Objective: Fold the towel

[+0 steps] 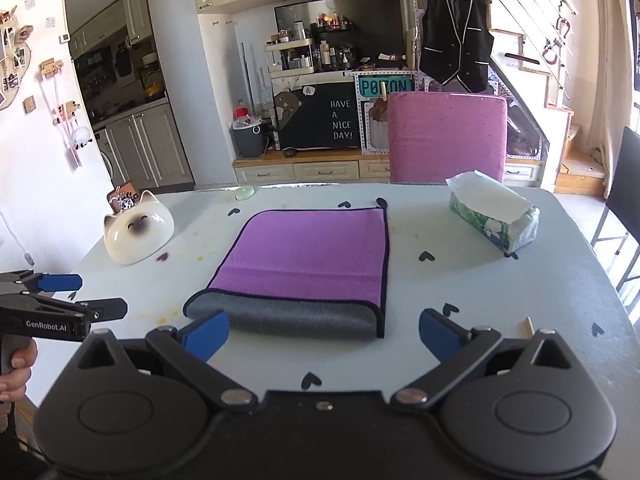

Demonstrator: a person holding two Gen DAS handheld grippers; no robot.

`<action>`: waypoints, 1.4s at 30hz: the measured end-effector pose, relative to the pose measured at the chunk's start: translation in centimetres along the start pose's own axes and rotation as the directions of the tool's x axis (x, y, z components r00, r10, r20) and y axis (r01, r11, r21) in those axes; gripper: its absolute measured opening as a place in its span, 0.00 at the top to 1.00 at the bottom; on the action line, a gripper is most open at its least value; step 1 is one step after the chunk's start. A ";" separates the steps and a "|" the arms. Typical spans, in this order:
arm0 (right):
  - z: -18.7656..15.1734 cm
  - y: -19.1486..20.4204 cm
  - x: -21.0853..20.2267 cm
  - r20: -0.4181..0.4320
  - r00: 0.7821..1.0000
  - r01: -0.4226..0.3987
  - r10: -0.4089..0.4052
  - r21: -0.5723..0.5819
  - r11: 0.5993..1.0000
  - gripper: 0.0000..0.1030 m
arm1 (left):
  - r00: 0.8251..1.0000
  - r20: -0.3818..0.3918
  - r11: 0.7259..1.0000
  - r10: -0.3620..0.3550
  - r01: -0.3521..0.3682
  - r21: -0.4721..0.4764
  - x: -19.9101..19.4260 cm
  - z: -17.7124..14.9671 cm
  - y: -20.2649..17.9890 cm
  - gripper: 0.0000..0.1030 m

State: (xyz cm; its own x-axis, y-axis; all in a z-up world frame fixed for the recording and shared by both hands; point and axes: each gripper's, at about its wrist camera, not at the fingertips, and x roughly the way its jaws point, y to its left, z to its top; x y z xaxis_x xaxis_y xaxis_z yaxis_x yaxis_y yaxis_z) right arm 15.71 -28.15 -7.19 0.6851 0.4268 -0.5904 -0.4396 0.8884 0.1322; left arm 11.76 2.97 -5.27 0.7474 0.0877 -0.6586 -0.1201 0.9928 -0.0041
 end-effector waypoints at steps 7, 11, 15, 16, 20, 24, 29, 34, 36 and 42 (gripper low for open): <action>-0.1 -1.4 3.7 0.006 1.000 0.018 -0.019 0.032 0.999 0.02 | 1.000 -0.005 0.999 0.005 -0.005 -0.042 3.7 0.2 0.8 0.00; -0.1 -2.3 6.4 -0.029 0.999 0.035 -0.035 0.033 0.999 0.01 | 1.000 -0.025 0.998 0.000 -0.001 -0.062 6.0 0.2 1.5 0.00; -0.1 -3.4 8.9 -0.059 0.998 0.041 -0.037 0.062 0.997 0.01 | 1.000 -0.017 0.996 0.019 -0.021 -0.088 8.0 0.4 2.1 0.00; -0.1 -3.6 9.5 -0.063 0.997 0.046 -0.041 0.073 0.996 0.01 | 1.000 -0.018 0.995 0.020 -0.021 -0.095 8.5 0.5 2.2 0.00; -0.2 -4.4 11.4 -0.061 0.997 0.052 -0.047 0.088 0.995 0.01 | 0.999 -0.028 0.994 0.022 -0.025 -0.106 10.4 0.8 2.6 0.00; -0.3 -4.9 13.2 -0.063 0.997 0.054 -0.049 0.086 0.995 0.01 | 0.999 -0.039 0.993 0.028 -0.032 -0.113 12.1 0.9 2.7 0.00; -0.3 -5.7 15.4 -0.034 0.999 0.017 -0.014 0.097 0.995 0.01 | 0.997 -0.060 0.993 0.046 -0.052 -0.106 14.0 0.9 2.8 0.00; -0.5 -5.7 17.5 -0.016 1.000 -0.005 0.006 0.073 0.997 0.01 | 0.997 -0.065 0.995 0.047 -0.053 -0.088 15.5 0.6 2.7 0.00; -0.6 -5.6 18.2 -0.011 1.000 -0.009 0.010 0.047 0.999 0.01 | 0.997 -0.064 0.996 0.040 -0.045 -0.077 16.1 0.5 2.6 0.00; -1.4 -5.8 20.3 -0.043 0.999 0.010 -0.009 0.017 1.000 0.01 | 0.998 -0.054 0.999 0.011 -0.014 -0.048 17.2 0.0 2.0 0.00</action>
State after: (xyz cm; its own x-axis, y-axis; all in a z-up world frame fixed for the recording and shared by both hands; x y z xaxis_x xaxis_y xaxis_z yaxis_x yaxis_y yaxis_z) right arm 31.36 -24.91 -21.08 0.6633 0.4108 -0.6255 -0.4226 0.8955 0.1399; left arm 24.41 6.43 -16.62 0.7093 0.0943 -0.6986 -0.1617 0.9864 -0.0310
